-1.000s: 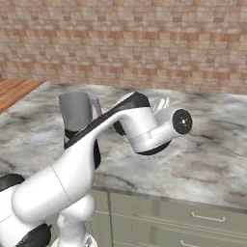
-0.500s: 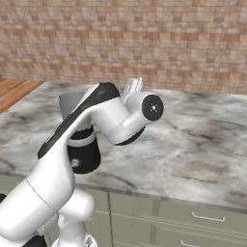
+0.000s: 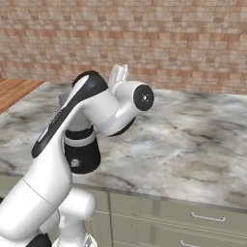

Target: Close the lid blender by securely placing the lid on top.

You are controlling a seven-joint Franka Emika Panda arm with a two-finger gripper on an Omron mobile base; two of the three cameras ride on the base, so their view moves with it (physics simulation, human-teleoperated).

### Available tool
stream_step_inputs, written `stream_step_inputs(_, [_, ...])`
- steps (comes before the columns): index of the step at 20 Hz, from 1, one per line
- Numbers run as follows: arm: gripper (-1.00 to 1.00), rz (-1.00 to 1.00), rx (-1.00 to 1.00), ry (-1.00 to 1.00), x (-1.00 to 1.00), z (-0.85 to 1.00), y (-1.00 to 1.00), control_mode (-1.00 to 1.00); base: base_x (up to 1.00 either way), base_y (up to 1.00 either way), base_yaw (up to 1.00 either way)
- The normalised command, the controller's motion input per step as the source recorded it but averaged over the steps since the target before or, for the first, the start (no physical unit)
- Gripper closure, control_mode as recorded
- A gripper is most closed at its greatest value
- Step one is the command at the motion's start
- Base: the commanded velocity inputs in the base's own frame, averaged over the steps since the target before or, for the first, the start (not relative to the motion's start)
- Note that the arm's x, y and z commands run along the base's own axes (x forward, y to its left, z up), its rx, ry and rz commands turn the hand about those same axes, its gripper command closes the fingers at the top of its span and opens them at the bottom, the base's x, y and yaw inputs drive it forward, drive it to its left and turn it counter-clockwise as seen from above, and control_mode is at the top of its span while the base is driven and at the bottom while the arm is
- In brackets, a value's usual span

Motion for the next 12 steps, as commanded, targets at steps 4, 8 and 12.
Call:
stream_step_inputs(4, [1.00, 0.14, 0.00, 0.00, 0.22, 0.36, 0.37, -1.00, 0.00, 0.00, 0.00])
stream_step_inputs(8, [1.00, 0.13, 0.00, 0.05, 0.42, 0.46, 0.33, -1.00, 0.00, 0.00, 0.00])
stream_step_inputs(12, [1.00, 0.03, -0.01, 0.21, 0.46, 0.11, 0.22, -1.00, 0.00, 0.00, 0.00])
